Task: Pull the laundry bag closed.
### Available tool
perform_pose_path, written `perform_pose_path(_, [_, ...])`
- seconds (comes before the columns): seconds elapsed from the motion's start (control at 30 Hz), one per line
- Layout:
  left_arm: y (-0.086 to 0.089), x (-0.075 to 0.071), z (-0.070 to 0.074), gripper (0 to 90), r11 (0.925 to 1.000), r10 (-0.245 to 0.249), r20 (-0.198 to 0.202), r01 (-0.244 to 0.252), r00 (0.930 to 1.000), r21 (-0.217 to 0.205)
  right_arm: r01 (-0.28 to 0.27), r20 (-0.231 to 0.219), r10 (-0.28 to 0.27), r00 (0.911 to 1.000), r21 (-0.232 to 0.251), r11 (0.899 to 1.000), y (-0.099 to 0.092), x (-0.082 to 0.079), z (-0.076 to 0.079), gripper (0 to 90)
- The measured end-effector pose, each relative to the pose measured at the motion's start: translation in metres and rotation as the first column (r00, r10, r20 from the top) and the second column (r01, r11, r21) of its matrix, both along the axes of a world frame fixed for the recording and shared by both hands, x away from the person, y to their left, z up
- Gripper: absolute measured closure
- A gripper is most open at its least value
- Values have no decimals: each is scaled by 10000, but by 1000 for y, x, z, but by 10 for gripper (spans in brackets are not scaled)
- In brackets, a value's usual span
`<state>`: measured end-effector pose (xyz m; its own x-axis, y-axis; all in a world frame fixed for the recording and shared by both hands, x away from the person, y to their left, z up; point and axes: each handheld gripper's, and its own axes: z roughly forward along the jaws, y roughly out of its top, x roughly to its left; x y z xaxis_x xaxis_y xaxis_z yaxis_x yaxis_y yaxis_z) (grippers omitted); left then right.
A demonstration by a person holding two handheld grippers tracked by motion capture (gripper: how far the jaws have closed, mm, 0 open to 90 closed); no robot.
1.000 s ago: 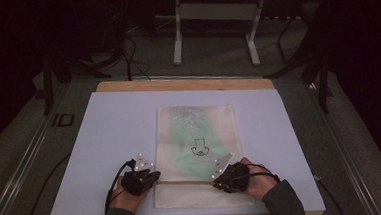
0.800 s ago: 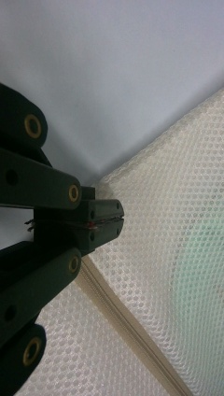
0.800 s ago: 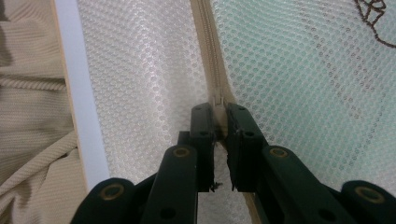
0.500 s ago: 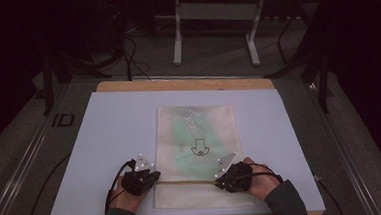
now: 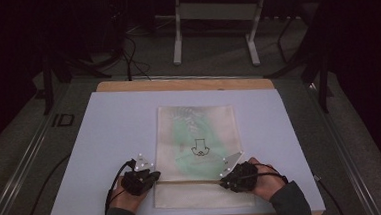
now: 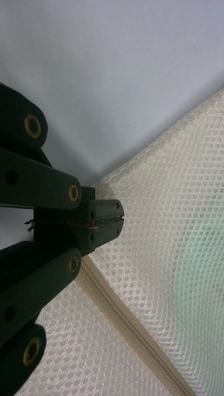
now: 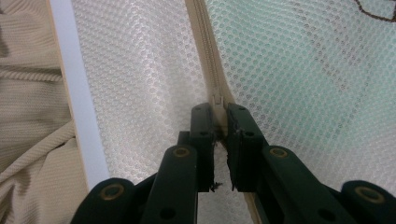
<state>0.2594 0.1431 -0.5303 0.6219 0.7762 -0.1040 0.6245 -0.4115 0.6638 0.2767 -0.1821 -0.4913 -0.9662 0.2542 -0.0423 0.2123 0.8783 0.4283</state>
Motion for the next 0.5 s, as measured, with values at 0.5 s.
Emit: perform_pose_path(0.5, [0,0,0,892,10000,-11,4,11,10000,10,188,50,-188,9998,-24,9998,-9,-1,3,821])
